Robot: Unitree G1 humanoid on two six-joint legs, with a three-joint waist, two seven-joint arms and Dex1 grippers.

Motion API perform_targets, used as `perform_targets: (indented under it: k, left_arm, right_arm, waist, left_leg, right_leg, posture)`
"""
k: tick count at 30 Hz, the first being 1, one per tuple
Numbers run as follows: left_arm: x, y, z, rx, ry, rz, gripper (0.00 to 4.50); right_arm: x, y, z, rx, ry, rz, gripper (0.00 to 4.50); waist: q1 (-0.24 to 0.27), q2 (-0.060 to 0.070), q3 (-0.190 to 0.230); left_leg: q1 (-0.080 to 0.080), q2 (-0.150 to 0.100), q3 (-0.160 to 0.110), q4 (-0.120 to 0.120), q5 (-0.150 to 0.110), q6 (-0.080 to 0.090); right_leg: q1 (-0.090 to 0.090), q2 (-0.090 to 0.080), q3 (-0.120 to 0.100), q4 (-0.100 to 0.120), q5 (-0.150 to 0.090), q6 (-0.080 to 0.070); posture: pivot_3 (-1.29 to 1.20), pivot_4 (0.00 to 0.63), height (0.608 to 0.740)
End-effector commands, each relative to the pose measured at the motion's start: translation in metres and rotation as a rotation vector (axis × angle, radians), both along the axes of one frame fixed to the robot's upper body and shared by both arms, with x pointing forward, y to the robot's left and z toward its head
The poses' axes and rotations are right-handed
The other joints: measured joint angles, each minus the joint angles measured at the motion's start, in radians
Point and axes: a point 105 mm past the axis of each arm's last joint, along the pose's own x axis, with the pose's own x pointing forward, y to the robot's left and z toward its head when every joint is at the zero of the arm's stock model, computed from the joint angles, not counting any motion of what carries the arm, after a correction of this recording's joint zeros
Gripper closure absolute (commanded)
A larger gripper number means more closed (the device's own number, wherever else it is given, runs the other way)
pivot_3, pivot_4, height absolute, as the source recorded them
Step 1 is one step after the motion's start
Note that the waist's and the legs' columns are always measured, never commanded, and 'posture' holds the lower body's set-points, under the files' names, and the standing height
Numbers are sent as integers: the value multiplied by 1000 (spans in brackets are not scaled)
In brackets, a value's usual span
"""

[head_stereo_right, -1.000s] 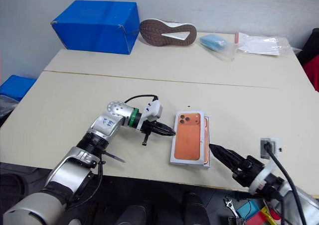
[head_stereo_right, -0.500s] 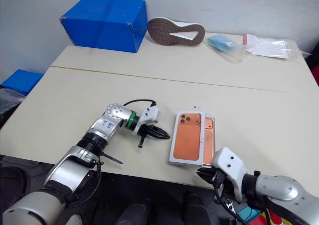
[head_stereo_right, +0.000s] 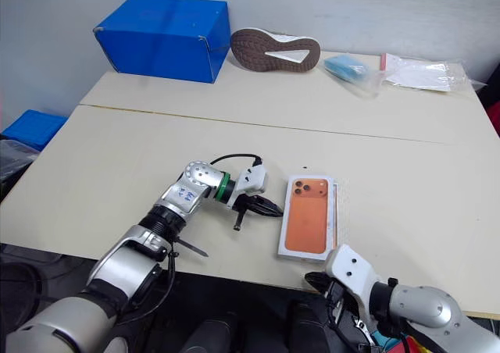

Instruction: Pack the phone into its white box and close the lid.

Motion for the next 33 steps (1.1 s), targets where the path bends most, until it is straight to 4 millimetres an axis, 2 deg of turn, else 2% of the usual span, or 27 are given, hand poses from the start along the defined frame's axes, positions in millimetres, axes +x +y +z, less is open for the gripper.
perform_targets:
  k: [1, 11, 15, 17, 19, 21, 23, 26, 30, 33]
  left_arm:
    - [4, -8, 15, -33, -50, -8, 4500]
    - [8, -8, 17, -54, -58, 20, 4500]
    - [3, 12, 14, -18, -47, -24, 4500]
    - [1, 26, 14, -4, -24, -37, 4500]
    - [-1, 38, 17, -18, 32, -35, 4500]
    - [0, 41, 23, -59, 58, -12, 4500]
    - [3, 34, 29, -111, 62, 28, 4500]
    - [8, 12, 35, -200, 30, 86, 4500]
    - [8, -17, 32, -224, -2, 102, 4500]
    - [13, -30, 30, -223, -25, 134, 4500]
  right_arm:
    - [3, -1, -3, 1, -30, -22, 4484]
    - [8, 2, -5, 35, -53, -43, 4484]
    - [-2, 15, 20, 208, -17, 17, 4484]
    - [0, 15, 35, 297, -24, -3, 4484]
    - [12, 8, 45, 340, -49, -73, 4484]
    - [25, 0, 46, 319, -78, -137, 4484]
    - [37, -7, 39, 276, -91, -193, 4484]
    - [50, -11, 29, 247, -93, -253, 4484]
    - [54, -8, 24, 239, -91, -262, 4484]
    - [54, -7, 22, 226, -86, -269, 4484]
  waist:
    - [0, 0, 0]
    - [-2, 0, 0]
    - [-7, 0, 0]
    - [-12, 0, 0]
    - [-15, 0, 0]
    - [-14, 0, 0]
    - [-9, 0, 0]
    - [4, 0, 0]
    - [6, 0, 0]
    - [1, 0, 0]
  left_leg:
    - [0, 0, 0, 0, 0, 0]
    - [1, 0, 0, 0, 0, 0]
    - [1, 0, 1, 0, 0, 0]
    - [1, 1, 1, 0, 0, 0]
    - [1, 1, 0, 1, 0, -1]
    - [1, 1, 0, 1, 0, -1]
    - [1, 1, -1, 2, 0, -1]
    - [0, -1, -3, 2, 0, -1]
    - [-1, -2, -1, 2, 0, 0]
    - [0, -2, 1, 2, 0, 1]
  right_leg:
    - [0, 0, 0, 0, 0, 0]
    - [0, 0, 0, 1, 0, 0]
    - [0, 1, -1, 1, 0, 0]
    - [0, 0, 0, 1, 0, 0]
    - [0, -1, 0, 2, 0, 0]
    - [0, -1, 0, 2, 0, 0]
    - [0, -1, 1, 2, 0, 0]
    - [0, -1, 1, 2, 0, 0]
    - [0, -1, 0, 2, 0, 0]
    - [0, -1, -1, 2, 0, 1]
  posture:
    - [0, 150, 740]
    - [0, 150, 740]
    - [0, 150, 740]
    - [0, 150, 740]
    - [0, 150, 740]
    - [0, 150, 740]
    - [0, 150, 740]
    - [0, 150, 740]
    - [0, 150, 740]
    - [0, 150, 740]
